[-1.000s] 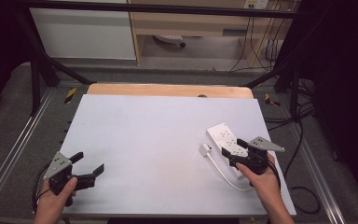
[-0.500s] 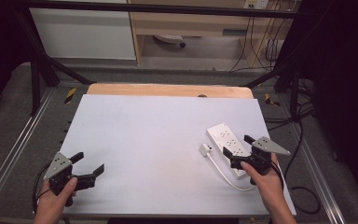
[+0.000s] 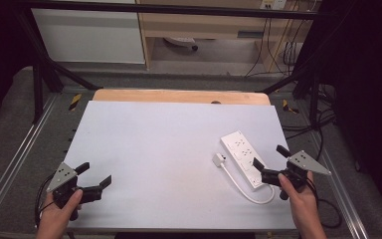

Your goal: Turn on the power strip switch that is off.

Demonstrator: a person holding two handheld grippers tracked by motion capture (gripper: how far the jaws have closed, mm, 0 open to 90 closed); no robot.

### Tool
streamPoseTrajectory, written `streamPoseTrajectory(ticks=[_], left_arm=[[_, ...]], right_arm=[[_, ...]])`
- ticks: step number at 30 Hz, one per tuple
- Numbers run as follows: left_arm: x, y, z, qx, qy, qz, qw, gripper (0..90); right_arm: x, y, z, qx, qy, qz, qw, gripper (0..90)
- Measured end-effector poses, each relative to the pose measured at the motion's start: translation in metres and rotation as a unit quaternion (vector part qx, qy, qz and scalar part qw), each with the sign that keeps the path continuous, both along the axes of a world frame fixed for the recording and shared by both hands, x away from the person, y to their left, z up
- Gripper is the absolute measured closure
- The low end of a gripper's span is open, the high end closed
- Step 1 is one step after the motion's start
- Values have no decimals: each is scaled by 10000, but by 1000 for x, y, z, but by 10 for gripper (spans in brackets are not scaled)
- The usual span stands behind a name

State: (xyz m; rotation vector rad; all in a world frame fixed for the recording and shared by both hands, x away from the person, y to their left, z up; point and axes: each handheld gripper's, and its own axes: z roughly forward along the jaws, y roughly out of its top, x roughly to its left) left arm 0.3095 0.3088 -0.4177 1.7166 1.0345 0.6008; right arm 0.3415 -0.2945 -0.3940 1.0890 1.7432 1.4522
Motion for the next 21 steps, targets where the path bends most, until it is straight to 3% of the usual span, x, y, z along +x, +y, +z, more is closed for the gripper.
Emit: streamPoseTrajectory(ticks=[12, 15, 21], left_arm=[[0, -1, 0, -10, 3, -43, 10000, 49], [0, -1, 0, 3, 11, -55, 10000, 49], [0, -2, 0, 36, -8, -54, 10000, 49]], right_arm=[[-2, -20, -26, -149, 46, -228, 9996, 25], [-1, -24, -34, -223, 134, -230, 9994, 26], [2, -27, -41, -148, 336, -249, 9990, 33]])
